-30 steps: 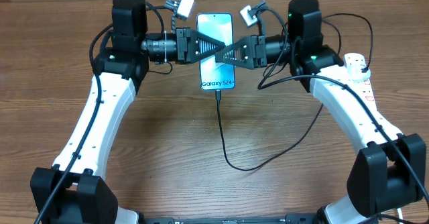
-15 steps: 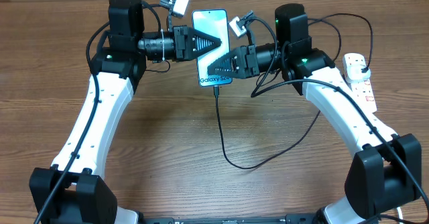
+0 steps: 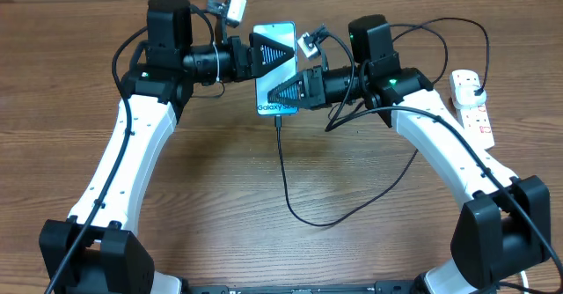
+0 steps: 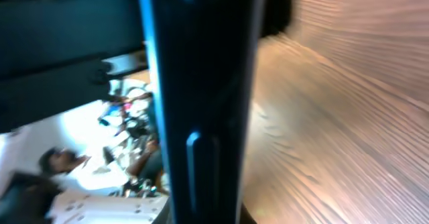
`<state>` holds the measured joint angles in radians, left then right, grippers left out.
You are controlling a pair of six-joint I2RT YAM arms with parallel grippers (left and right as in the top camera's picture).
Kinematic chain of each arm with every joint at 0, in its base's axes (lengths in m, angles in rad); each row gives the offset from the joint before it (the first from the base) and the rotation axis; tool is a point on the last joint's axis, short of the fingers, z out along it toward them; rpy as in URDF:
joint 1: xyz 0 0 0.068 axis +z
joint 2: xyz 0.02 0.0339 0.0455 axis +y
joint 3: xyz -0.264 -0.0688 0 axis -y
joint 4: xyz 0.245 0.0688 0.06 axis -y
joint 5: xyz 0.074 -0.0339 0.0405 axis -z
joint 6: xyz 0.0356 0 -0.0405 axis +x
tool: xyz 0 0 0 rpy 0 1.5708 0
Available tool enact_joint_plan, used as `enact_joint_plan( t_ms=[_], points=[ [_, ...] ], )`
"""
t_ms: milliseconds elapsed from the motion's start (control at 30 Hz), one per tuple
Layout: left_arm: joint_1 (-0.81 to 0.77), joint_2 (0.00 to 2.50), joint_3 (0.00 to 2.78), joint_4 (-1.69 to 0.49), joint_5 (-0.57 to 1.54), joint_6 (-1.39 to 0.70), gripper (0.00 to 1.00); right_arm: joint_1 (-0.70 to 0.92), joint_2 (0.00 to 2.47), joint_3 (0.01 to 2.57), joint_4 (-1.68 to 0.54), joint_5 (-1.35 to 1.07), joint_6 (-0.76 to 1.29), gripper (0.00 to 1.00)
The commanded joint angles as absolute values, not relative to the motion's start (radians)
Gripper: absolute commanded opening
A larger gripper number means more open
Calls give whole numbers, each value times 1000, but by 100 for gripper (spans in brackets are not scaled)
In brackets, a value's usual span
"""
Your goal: Plug charger to phone and switch on socket
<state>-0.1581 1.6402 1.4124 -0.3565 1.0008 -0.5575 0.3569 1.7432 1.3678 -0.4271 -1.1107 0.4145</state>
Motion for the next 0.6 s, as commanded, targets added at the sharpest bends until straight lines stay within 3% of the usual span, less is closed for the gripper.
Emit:
enact_joint_plan(
  t_ms=[0,133,233,367,567],
  points=[
    [-144,1630,1424,-412,776,-490,91,354,1733,1374,-492,-882,360,4],
    [-115,1630,1424,-500,588,-490,92,354,1746,1361,-568,-693,361,4],
    [-97,1630,1424,-573,398,-490,100,354,1777,1346,-581,-653,362,4],
    [-94,1630,1424,-668,148,-490,100,355,1848,1346,-589,-648,365,4],
    [-94,1630,1424,-741,48,-490,100,389,1961,1346,-557,-638,377,4]
  ],
)
